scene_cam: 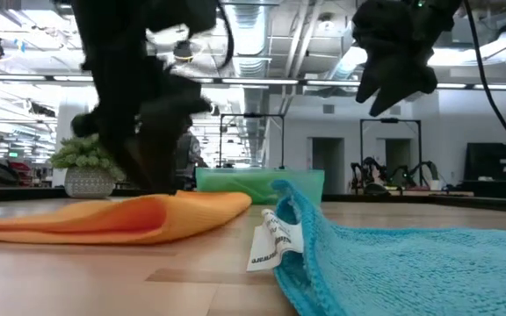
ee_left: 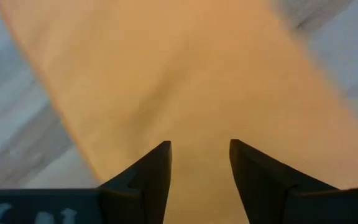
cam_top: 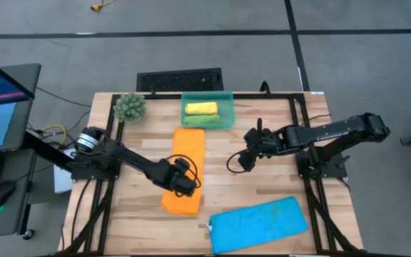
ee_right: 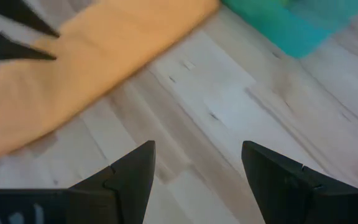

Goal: Roll microfiber towels into tight, uniform cylinder then place into a basket
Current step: Roll the orange towel

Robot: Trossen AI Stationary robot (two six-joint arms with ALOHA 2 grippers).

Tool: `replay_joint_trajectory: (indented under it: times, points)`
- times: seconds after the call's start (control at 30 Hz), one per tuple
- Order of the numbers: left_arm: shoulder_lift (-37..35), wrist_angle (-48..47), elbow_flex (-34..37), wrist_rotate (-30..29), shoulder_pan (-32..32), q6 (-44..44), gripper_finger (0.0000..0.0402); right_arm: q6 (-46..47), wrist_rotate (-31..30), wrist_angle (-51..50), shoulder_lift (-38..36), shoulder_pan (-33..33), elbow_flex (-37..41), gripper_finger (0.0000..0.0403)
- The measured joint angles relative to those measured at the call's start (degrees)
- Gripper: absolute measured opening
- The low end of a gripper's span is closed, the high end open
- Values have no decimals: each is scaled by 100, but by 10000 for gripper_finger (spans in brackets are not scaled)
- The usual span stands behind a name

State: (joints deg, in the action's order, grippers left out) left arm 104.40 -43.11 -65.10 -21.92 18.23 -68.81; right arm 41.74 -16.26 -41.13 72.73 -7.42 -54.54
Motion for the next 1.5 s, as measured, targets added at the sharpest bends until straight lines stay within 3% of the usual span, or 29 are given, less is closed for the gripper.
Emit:
replay_joint_trajectory:
  times: [0.3,0.5,0.63,0.77,0.9,1.0,1.2,1.33,1.5]
  points:
    - [-1000,-454,-5,-360,198,1132,158,-301,156,991,0,-296,0,265]
    - [-1794,-860,-13,-381,395,2153,158,-1084,153,2226,155,-761,1,265]
    - [-2433,-1403,-16,-442,682,2250,158,-1389,223,3323,426,-1097,2,265]
    - [-2950,-1791,-16,-918,1234,2110,158,-1481,236,4703,863,-1381,-4,265]
    - [-3197,-1986,82,-2025,1961,1317,158,-1485,-82,5713,1359,-1585,-336,265]
    - [-3273,-1923,399,-2569,2448,617,158,-1709,-214,5553,1688,-1643,-978,265]
    - [-3291,-1900,1142,-2720,2963,-346,158,-2434,-226,3851,2232,-1656,-2191,265]
    - [-3294,-1507,1571,-2446,3166,-319,158,-2486,-222,2820,2630,-1675,-2629,265]
    - [-3294,-653,2007,-2263,3346,107,158,-2844,-172,2614,3189,-1818,-2916,265]
